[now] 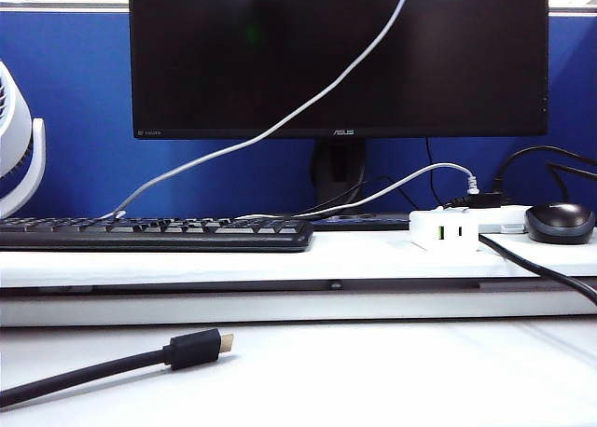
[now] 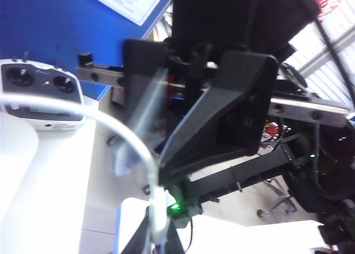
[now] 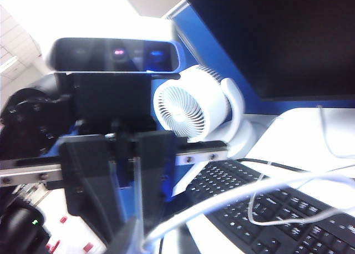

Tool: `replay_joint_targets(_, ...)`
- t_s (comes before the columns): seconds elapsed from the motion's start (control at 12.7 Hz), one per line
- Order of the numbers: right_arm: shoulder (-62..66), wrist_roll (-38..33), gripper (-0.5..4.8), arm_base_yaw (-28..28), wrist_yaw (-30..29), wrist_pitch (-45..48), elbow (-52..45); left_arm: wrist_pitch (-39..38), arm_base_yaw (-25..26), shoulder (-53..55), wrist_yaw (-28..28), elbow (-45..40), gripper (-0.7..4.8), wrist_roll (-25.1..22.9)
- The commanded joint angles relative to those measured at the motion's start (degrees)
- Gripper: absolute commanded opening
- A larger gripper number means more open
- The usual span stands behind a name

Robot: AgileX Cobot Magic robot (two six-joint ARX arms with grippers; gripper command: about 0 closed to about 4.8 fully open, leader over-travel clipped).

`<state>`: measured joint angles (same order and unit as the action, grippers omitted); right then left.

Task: Pick up the Type-C charging cable and the charging base, insert one end of the Type-C charger into the corresponding slot on the base, and finally place the plugged-in charger back on the table.

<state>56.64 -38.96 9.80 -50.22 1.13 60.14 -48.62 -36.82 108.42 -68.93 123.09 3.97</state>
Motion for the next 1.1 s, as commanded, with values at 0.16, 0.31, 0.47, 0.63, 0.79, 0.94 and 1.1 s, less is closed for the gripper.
replay_joint_targets(0.16,-0.1,0.0,-0.05,0.0,-2.7,1.0,0.2,1.2,-1.1,-0.4,-0.8,0.3,-0.05,-0.1)
replay_joint_targets(0.31,-0.1,0.0,-0.05,0.0,-2.9,1.3,0.2,1.2,-1.4,-0.4,-1.1,0.3,-0.04,-0.1)
replay_joint_targets(0.47,-0.1,-0.1,-0.05,0.0,-4.0,1.6,0.2,1.2,-1.4,-0.4,-2.0,0.3,1.05,-0.1)
replay_joint_targets(0.63,-0.2,-0.3,-0.05,0.0,-4.0,2.2,0.2,1.2,-1.4,-0.4,-2.0,0.3,1.49,-0.2)
replay_joint_targets(0.79,-0.2,-0.6,-0.05,0.0,-4.0,2.4,0.2,1.2,-1.4,-0.4,-2.0,0.3,1.49,-0.5)
replay_joint_targets(0.94,-0.2,-1.6,-0.05,0.0,-4.4,2.6,0.2,1.2,-1.4,-0.4,-2.0,0.3,1.52,-0.6)
replay_joint_targets(1.1,-0.2,-1.6,-0.05,0.0,-5.4,2.6,0.2,1.4,-1.4,-0.4,-1.8,0.3,1.51,-0.5)
